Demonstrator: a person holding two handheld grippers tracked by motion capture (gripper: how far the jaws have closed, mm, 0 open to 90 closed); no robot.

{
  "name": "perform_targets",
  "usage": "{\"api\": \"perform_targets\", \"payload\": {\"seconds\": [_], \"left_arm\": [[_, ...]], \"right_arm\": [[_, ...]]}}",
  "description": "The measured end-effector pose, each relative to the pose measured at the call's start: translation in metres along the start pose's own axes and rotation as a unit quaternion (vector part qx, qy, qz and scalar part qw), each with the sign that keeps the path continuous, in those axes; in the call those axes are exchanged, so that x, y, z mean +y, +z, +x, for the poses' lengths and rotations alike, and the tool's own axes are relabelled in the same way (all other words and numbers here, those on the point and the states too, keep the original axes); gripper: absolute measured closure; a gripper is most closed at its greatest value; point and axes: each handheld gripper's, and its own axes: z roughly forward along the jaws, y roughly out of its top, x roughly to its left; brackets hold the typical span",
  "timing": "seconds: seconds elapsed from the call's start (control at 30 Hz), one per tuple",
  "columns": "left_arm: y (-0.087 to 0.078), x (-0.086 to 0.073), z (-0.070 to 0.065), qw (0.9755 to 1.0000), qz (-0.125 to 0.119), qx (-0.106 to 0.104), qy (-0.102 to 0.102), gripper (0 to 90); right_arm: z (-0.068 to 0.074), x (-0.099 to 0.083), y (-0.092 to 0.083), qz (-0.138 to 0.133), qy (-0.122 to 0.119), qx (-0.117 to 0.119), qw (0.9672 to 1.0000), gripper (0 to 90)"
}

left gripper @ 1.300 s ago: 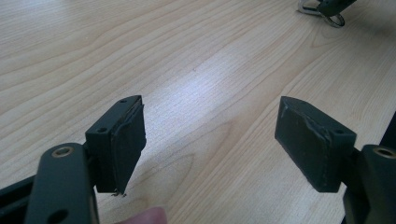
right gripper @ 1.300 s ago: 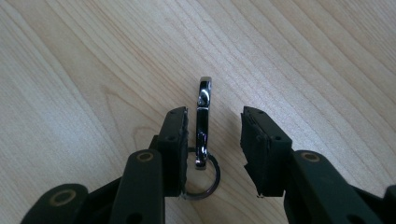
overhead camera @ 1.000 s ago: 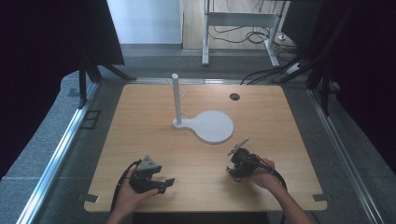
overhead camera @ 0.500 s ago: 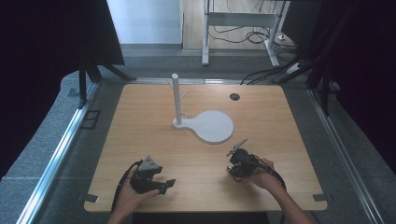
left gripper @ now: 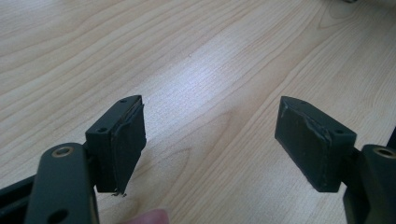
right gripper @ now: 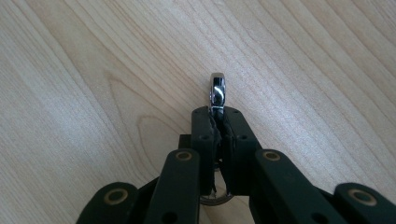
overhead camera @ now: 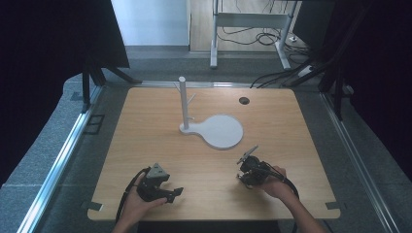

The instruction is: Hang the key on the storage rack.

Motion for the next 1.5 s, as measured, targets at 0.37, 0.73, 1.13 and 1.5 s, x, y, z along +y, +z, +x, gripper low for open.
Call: {"api": "perform_targets", "payload": {"seconds": [0.37, 0.73, 1.13, 1.5], "left_arm": [[0.0, 0.0, 0.0, 1.0, -0.001, -0.001, -0.002, 24.9], [0.0, 0.0, 0.001, 1.0, 0.0, -0.001, -0.002, 24.9], [0.002, -0.001, 0.001, 1.0, 0.007, -0.003, 0.002, 24.9], [0.003, -0.001, 0.001, 0.9999, 0.01, -0.004, 0.004, 24.9]], "right_arm": [[-0.001, 0.006, -0.011, -0.016, -0.002, -0.014, 0.9998, 84.0], [0.004, 0.017, -0.023, -0.044, -0.013, -0.026, 0.9986, 84.0], [0.007, 0.026, -0.029, -0.059, -0.021, -0.033, 0.9975, 83.9], [0.012, 0.037, -0.033, -0.069, -0.025, -0.038, 0.9966, 83.9]]}}
